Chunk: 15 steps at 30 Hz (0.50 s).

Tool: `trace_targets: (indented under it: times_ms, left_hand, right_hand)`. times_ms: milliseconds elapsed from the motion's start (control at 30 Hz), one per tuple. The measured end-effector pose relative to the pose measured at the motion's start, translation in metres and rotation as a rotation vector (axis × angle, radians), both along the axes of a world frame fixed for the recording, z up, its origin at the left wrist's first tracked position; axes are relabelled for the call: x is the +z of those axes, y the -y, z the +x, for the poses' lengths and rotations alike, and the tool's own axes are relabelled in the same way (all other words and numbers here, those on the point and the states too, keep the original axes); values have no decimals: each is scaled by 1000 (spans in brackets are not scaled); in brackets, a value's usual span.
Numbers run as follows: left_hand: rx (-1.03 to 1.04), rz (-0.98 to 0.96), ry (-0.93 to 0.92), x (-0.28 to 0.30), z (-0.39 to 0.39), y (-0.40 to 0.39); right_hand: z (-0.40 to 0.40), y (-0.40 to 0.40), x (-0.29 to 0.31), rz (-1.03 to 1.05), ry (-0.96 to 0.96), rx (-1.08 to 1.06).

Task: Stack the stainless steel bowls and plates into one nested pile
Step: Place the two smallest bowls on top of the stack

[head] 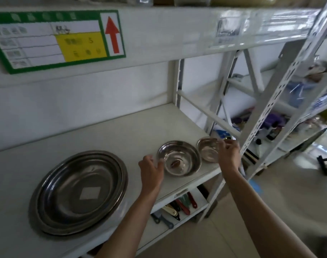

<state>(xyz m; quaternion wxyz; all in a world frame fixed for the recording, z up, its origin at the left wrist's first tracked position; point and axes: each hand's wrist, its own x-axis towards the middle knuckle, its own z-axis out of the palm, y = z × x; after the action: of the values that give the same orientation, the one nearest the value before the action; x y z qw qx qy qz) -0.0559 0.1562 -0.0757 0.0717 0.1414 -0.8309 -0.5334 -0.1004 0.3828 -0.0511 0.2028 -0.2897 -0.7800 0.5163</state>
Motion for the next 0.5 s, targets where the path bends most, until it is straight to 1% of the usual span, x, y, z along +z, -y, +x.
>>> trace_targets:
  times_ms: [100, 167, 300, 433, 500]
  left_hand:
    - [34, 17, 85, -12, 0, -17]
    - [42, 28, 139, -19, -1, -26]
    - [47, 89, 255, -29, -4, -39]
    - [65, 117, 281, -37, -7, -44]
    - [99, 179, 286, -41, -9, -45]
  right_hand:
    - [6, -28, -14, -42, 83, -90]
    - [8, -41, -26, -50, 147, -97]
    - [8, -54, -44, -70, 257, -41]
    - [5, -57, -56, -106, 286, 44]
    - [2, -60, -62, -158, 289, 77]
